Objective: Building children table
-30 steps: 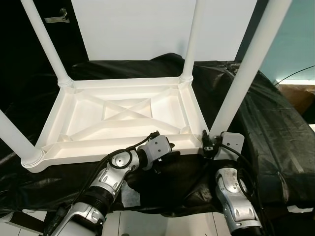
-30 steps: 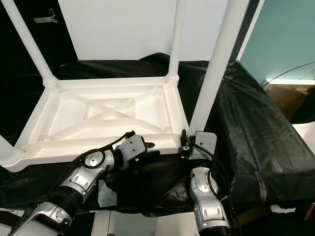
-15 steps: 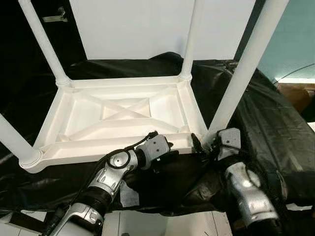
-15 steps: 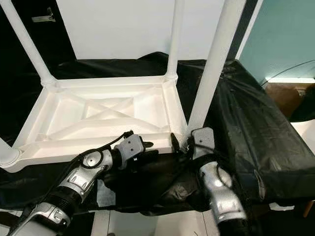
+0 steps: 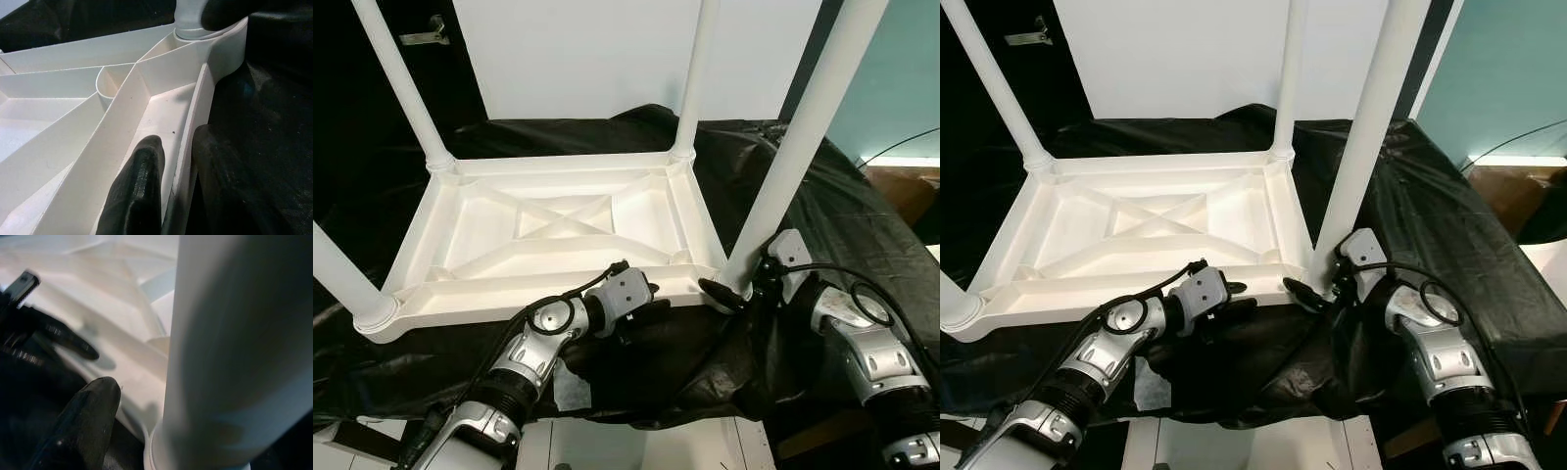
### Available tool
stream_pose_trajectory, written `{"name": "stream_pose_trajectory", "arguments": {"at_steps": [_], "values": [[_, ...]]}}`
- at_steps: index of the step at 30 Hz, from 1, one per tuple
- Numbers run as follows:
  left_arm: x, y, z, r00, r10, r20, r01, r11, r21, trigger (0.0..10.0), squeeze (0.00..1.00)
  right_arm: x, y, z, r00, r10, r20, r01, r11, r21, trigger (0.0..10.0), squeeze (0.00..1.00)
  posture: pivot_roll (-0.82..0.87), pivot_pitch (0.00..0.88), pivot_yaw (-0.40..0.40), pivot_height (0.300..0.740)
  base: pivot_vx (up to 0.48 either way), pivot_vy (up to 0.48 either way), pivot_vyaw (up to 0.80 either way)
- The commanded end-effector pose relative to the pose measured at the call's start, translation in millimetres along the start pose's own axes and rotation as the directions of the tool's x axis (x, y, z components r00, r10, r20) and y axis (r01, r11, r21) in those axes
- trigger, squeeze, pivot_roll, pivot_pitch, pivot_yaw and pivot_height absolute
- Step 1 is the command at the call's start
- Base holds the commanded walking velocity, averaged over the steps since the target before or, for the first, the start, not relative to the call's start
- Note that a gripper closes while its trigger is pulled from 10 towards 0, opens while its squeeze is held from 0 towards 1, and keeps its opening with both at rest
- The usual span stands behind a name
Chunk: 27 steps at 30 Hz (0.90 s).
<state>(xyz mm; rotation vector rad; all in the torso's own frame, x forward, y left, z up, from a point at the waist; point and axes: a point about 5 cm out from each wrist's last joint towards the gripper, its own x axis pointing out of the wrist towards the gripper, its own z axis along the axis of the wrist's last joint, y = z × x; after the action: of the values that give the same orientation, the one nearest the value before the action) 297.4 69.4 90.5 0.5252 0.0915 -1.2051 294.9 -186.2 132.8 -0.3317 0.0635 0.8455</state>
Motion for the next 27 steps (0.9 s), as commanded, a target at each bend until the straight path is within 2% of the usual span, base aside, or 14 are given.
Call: {"name": "stream_pose_trajectory", "arguments": {"at_steps": [1, 5, 6, 7, 8, 17, 22, 25, 27], "values": [[0.6, -24.7, -29, 0.985, -0.112, -0.13, 0.105, 0.993, -0.056, 10.0, 0.0, 1.8, 9.1, -10, 0.996, 0.08, -0.049, -0.079, 0.996, 0.029, 10.0, 0.0, 0.0, 0.006, -0.045, 0.74, 0.0, 0.0, 0.0], [0.5, -24.5, -29, 0.985, -0.111, -0.133, 0.104, 0.993, -0.056, 10.0, 0.0, -1.0, 8.0, -12, 0.991, 0.11, -0.071, -0.108, 0.994, 0.025, 10.0, 0.0, 0.0, 0.007, -0.045, 0.74, 0.0, 0.0, 0.0], [0.6, -24.1, -29, 0.985, -0.11, -0.133, 0.104, 0.993, -0.055, 10.0, 0.0, -2.4, 5.9, -12, 0.989, 0.125, -0.083, -0.125, 0.992, 0.005, 3.9, 0.0, 0.0, 0.008, -0.042, 0.74, 0.0, 0.0, 0.0], [0.6, -24.1, -29, 0.985, -0.11, -0.133, 0.104, 0.993, -0.055, 10.0, 0.0, -2.4, 5.9, -12, 0.989, 0.125, -0.083, -0.125, 0.992, 0.005, 3.9, 0.0, 0.0, 0.008, -0.042, 0.74, 0.0, 0.0, 0.0], [0.9, -24.1, -29, 0.985, -0.111, -0.132, 0.105, 0.993, -0.054, 10.0, 0.0, -2.8, 3.9, -11, 0.988, 0.128, -0.083, -0.129, 0.992, -0.001, 0.0, 0.0, 0.0, 0.009, -0.04, 0.74, 0.0, 0.0, 0.0], [1.3, -24.3, -29, 0.985, -0.116, -0.131, 0.11, 0.993, -0.048, 10.0, 0.0, -2.1, 2.7, -14, 0.992, 0.1, -0.079, -0.097, 0.995, 0.034, 0.0, 0.0, 0.0, 0.012, -0.036, 0.74, 0.0, 0.0, 0.0], [1.4, -24.8, -30, 0.984, -0.117, -0.132, 0.111, 0.993, -0.05, 10.0, 0.0, 5.5, 18.6, -21, 0.997, 0.056, -0.046, -0.051, 0.993, 0.108, 0.0, 0.0, 0.0, 0.016, -0.037, 0.74, 0.0, 0.0, 0.0], [1.0, -25.3, -30, 0.984, -0.117, -0.131, 0.111, 0.993, -0.051, 10.0, 0.0, 14.2, 29.7, -24, 0.999, -0.021, -0.03, 0.025, 0.99, 0.136, 0.0, 0.0, 0.0, 0.016, -0.04, 0.74, 0.0, 0.0, 0.0], [1.0, -26.0, -31, 0.985, -0.115, -0.131, 0.109, 0.993, -0.054, 10.0, 0.0, 28.6, 45.1, -25, 0.978, -0.207, -0.032, 0.21, 0.964, 0.163, 0.0, 0.0, 0.0, 0.018, -0.04, 0.74, 0.0, 0.0, 0.0]]}}
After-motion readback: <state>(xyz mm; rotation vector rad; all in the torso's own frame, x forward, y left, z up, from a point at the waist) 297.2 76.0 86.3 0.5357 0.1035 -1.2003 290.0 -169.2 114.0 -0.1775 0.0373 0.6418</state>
